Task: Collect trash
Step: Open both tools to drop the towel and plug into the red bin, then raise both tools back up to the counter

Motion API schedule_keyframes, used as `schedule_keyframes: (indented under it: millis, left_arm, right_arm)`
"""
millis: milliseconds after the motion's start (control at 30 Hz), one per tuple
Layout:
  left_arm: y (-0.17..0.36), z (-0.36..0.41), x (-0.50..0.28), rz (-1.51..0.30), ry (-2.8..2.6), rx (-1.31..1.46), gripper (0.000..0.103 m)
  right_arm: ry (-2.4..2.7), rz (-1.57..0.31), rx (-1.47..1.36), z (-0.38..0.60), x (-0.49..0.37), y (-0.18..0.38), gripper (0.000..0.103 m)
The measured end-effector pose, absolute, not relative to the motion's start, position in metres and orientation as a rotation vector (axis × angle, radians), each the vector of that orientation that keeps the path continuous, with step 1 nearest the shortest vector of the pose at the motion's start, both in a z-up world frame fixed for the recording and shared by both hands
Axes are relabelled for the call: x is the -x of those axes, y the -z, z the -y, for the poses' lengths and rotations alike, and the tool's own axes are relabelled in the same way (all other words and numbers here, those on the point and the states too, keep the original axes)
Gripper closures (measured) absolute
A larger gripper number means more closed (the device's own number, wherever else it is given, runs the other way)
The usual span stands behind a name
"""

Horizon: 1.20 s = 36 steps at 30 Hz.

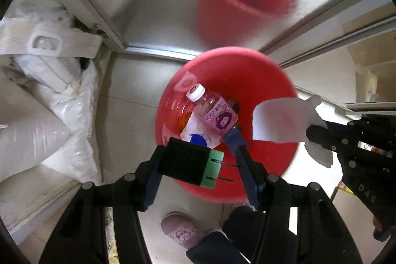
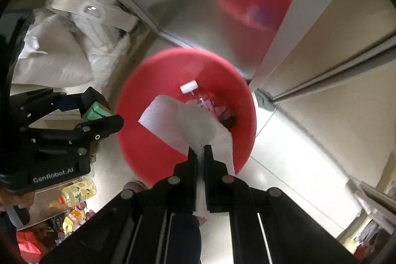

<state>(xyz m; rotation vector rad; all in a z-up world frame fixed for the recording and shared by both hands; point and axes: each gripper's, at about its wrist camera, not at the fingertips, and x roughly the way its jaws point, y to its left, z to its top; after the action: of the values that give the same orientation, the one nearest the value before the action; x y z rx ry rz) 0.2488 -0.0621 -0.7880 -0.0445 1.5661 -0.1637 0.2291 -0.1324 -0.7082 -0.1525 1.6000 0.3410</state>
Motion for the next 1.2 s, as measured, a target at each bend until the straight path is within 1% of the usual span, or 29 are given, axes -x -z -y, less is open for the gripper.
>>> schedule_keyframes:
  millis: [167,267,367,533,600,633,667,700,733,767,800,833,867,1033,1100,1167,1200]
  left_arm:
    - [0.82,0.066,-0.252,-1.577,0.198,0.038,0.048]
    - [0.829,0.068,-0.254,-1.579,0.2,0.049,0.048]
    - [0.841,0.07,-0.255,-1.588,0.198,0.055,0.048]
    - [0.844,0.07,-0.254,-1.599,0.206,0.085,0.048]
    - [0.842,0.067,-0.255,-1.602,0.21,0.115,0.048]
    - [0.838,0.064,-0.254,-1.597,0.215,0.119,0.048]
    - [0.838,0.063,-0.255,-1.592,0.219,0.117,0.048]
    - [0.834,0.062,-0.255,-1.585,0.224,0.112,0.047]
    - [0.829,0.063,-0.255,-1.578,0.233,0.101,0.04]
    - [0.826,0.063,-0.255,-1.577,0.239,0.092,0.035]
    - [0.822,0.064,-0.254,-1.577,0.248,0.083,0.028]
    - [0.816,0.066,-0.254,-1.575,0.257,0.065,0.026]
    - [0.812,0.067,-0.253,-1.574,0.261,0.049,0.026]
    - [0.766,0.066,-0.249,-1.566,0.29,0.037,0.025]
    - [0.744,0.063,-0.247,-1.551,0.293,0.041,0.025]
    - [0.712,0.06,-0.243,-1.533,0.293,0.048,0.022]
    - [0.695,0.06,-0.24,-1.523,0.294,0.047,0.018]
  right_arm:
    - [-0.326,-1.599,0.147,0.131,-0.235,0.738,0.099]
    - [-0.325,-1.597,0.146,0.131,-0.236,0.753,0.099]
    - [-0.32,-1.603,0.151,0.132,-0.236,0.761,0.099]
    - [-0.32,-1.595,0.167,0.134,-0.235,0.763,0.098]
    - [-0.314,-1.579,0.194,0.133,-0.235,0.762,0.092]
    - [-0.327,-1.572,0.188,0.133,-0.235,0.761,0.083]
    - [-0.325,-1.564,0.182,0.136,-0.234,0.758,0.072]
    - [-0.323,-1.557,0.172,0.138,-0.234,0.755,0.066]
    - [-0.327,-1.552,0.158,0.139,-0.234,0.752,0.053]
    - [-0.34,-1.551,0.142,0.141,-0.233,0.75,0.045]
    - [-0.353,-1.55,0.126,0.143,-0.233,0.747,0.043]
    - [-0.362,-1.553,0.115,0.144,-0.232,0.744,0.04]
    - [-0.366,-1.565,0.108,0.145,-0.232,0.742,0.036]
    - [-0.337,-1.559,0.104,0.145,-0.23,0.708,0.031]
    - [-0.329,-1.534,0.107,0.145,-0.226,0.682,0.028]
    - [-0.319,-1.527,0.118,0.143,-0.221,0.658,0.028]
    - [-0.313,-1.523,0.121,0.143,-0.219,0.645,0.028]
